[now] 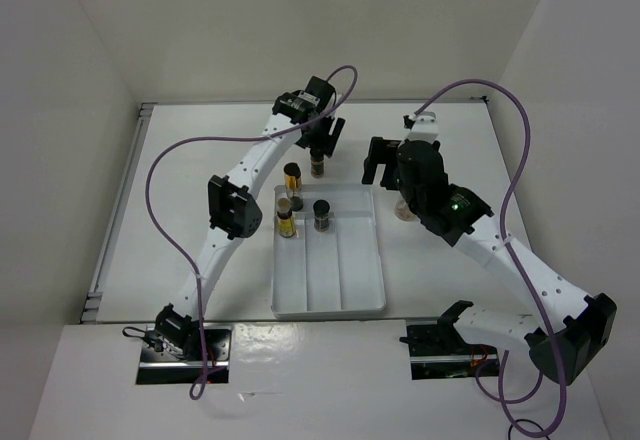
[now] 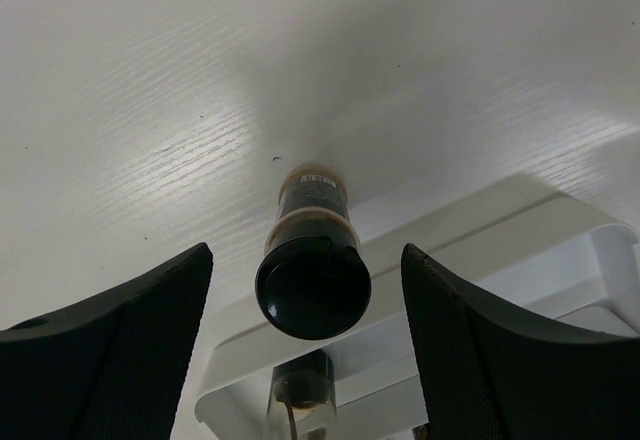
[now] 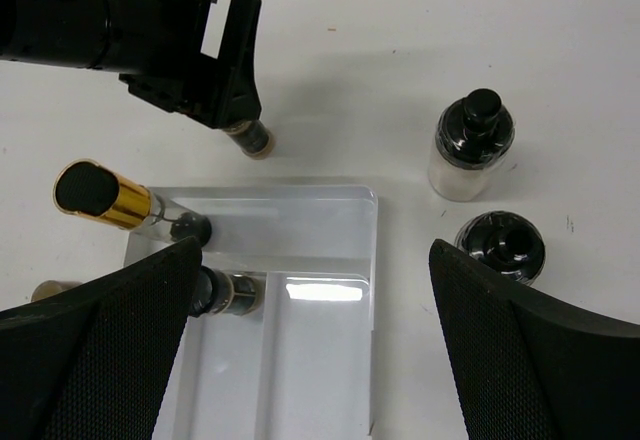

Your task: Organize the condiment bottles

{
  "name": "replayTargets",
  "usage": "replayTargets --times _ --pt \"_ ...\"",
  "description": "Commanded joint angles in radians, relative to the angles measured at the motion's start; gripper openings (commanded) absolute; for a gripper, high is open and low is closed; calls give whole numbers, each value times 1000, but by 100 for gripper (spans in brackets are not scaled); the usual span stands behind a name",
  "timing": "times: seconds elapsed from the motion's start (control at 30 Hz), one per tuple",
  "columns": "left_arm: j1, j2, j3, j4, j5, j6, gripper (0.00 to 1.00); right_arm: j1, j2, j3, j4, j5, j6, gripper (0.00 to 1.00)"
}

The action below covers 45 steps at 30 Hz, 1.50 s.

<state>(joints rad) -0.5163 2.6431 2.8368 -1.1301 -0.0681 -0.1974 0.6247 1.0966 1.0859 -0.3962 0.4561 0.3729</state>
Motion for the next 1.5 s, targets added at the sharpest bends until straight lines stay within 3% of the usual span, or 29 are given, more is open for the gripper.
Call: replayTargets --times 0.0,0.13,0.43,0.53,0.73,0.83,0.97,1.1,1.27,1.47 --pt "-8 8 -2 -10 -18 15 81 -6 -1 -18 48 7 -11 99" --pt "-8 8 -11 -10 -18 15 72 -6 -10 -18 48 7 -11 99" --pt "-8 8 -22 -28 -36 15 71 -6 -50 -38 48 7 -11 99" --pt "-8 8 -10 -28 -36 15 63 -6 -63 -47 48 7 -11 99" --pt "-8 17 30 -28 -26 15 57 -6 -96 -47 28 7 -11 99" --pt "-17 17 30 -28 -25 15 48 -6 -106 -47 28 7 -11 99" --pt "-17 8 30 -28 -25 15 20 -6 -106 -47 28 7 -11 99" --pt "-17 -69 7 -28 -76 15 6 -6 -106 -47 28 19 -11 99" --pt "-8 -221 7 -10 -117 -3 0 -6 -106 -47 49 19 -11 99" --pt "2 -417 13 9 -127 -13 0 -16 -95 -47 49 50 14 99"
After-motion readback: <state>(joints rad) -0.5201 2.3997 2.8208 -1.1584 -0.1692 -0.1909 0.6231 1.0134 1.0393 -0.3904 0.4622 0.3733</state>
